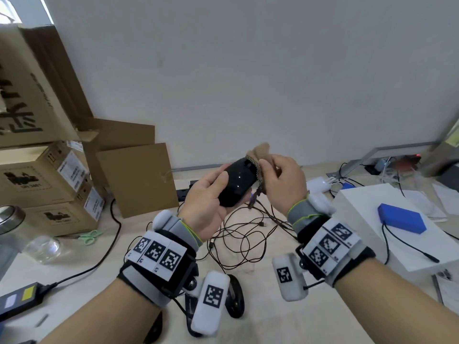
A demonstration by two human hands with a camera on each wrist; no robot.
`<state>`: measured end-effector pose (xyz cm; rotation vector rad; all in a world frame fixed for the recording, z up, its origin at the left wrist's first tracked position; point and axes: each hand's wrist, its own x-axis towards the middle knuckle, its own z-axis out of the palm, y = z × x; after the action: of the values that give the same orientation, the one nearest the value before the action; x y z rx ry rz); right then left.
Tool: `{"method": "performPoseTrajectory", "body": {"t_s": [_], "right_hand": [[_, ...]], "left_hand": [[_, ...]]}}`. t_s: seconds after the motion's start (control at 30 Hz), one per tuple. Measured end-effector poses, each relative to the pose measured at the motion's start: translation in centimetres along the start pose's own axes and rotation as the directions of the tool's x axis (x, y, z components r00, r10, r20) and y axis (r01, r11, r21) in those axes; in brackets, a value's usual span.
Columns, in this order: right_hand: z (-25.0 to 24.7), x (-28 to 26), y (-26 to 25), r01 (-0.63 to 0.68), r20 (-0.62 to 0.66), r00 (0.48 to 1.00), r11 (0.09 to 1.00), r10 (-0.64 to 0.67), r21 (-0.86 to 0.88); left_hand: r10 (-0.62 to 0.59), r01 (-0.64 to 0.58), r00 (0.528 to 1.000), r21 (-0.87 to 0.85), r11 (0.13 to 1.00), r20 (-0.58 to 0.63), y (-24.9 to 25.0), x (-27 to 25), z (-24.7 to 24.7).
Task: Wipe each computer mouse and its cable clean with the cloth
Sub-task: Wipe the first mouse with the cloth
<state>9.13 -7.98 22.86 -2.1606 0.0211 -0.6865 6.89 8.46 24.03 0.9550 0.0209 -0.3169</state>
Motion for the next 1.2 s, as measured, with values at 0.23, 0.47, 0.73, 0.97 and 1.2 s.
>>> {"method": "performPoseTrajectory", "body": {"t_s": [0.23,0.47,0.73,0.97,1.2], "right_hand": [[-0.9,0.1,-0.4,-0.117,-0.109,0.981,0.937,0.161,0.328],[-0.5,-1.4,-1.9,0.04,-0.073,0.997,0.994,-0.033,0.097],[-0.6,0.1,-0.8,-0.06,-0.098,0.993,0.995,0.067,0.075],[-0.1,-0.9,-1.9,0.094,-0.072,0.993,0.994,-0.09,0.063],[-0.2,-1.1,-3.2,0.131,-0.091,0.988,0.987,-0.122,0.089]], "left_hand": [[0.014,-0.015,1.0,-0.044,0.999,-0.018,0.3,0.3,0.0],[0.029,-0.029,0.999,0.008,1.0,0.041,-0.2,0.3,0.6],[0.04,-0.045,0.998,0.088,0.995,0.056,-0.1,0.1,0.5],[0.04,-0.043,0.999,0.092,0.995,0.036,0.6,0.5,0.6],[0.06,-0.063,0.998,0.109,0.992,0.032,1.2,0.6,0.9]]}}
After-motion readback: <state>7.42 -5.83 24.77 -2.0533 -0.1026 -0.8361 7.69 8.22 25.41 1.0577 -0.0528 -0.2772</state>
